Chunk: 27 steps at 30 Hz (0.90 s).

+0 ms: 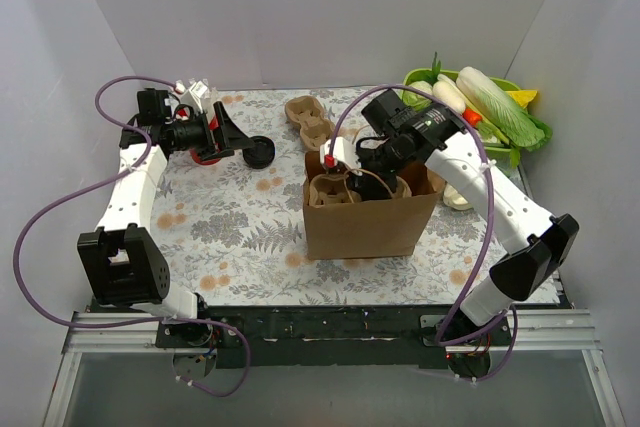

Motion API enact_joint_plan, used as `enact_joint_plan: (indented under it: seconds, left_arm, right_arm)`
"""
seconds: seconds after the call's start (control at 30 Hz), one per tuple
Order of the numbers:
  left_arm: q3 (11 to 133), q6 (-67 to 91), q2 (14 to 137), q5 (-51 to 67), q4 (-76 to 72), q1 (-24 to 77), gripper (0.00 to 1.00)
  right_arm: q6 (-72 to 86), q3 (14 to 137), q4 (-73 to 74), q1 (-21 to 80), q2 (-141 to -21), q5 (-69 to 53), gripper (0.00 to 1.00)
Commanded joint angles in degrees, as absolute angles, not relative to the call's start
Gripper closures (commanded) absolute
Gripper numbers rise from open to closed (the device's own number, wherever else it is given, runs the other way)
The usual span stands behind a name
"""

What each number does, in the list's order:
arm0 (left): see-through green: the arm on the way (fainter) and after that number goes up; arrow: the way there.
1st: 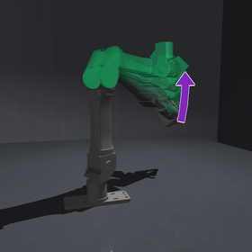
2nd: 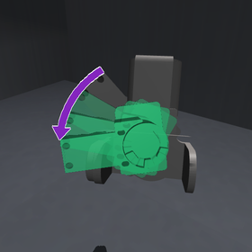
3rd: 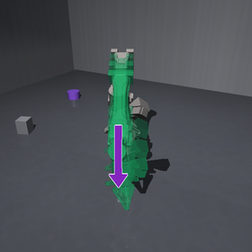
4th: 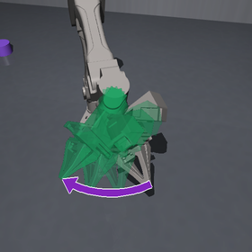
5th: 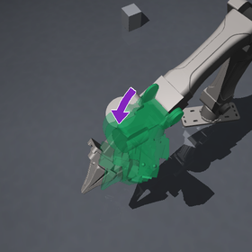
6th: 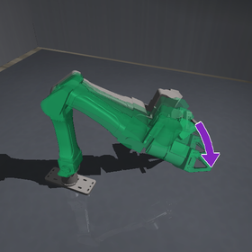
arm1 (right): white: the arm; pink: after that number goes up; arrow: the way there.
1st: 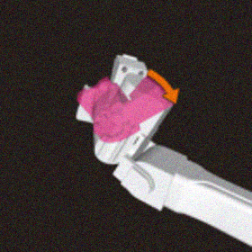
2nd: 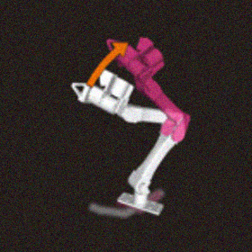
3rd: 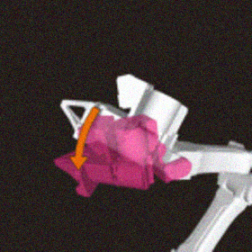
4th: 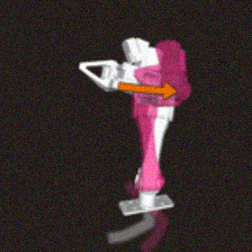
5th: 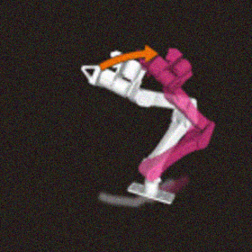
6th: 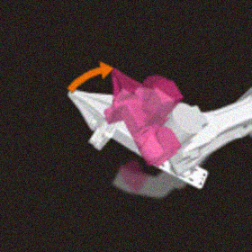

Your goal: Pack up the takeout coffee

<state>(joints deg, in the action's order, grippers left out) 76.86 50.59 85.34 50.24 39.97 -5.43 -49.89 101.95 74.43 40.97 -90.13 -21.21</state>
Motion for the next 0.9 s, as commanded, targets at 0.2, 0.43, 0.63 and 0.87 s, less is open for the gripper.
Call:
enact_joint_plan:
  seconds: [0.2, 0.43, 0.63, 0.87]
  left_arm:
    - [76.47, 50.01, 83.50, 51.42, 38.67, -5.19, 0.05]
    - [75.32, 50.89, 83.85, 52.47, 37.71, -5.19, 0.05]
    - [75.23, 50.36, 83.85, 51.95, 37.62, -5.27, 0.05]
    - [74.97, 49.75, 83.41, 51.24, 37.53, -5.19, 0.05]
  right_arm:
    - [-47.55, 94.58, 74.97, 41.57, -88.77, -20.40, 0.99]
    - [-48.43, 92.02, 74.97, 41.40, -86.93, -18.98, 0.99]
    - [-49.66, 88.52, 74.71, 41.57, -86.04, -18.03, 0.99]
    - [-49.31, 83.07, 69.18, 41.57, -85.52, -12.13, 0.99]
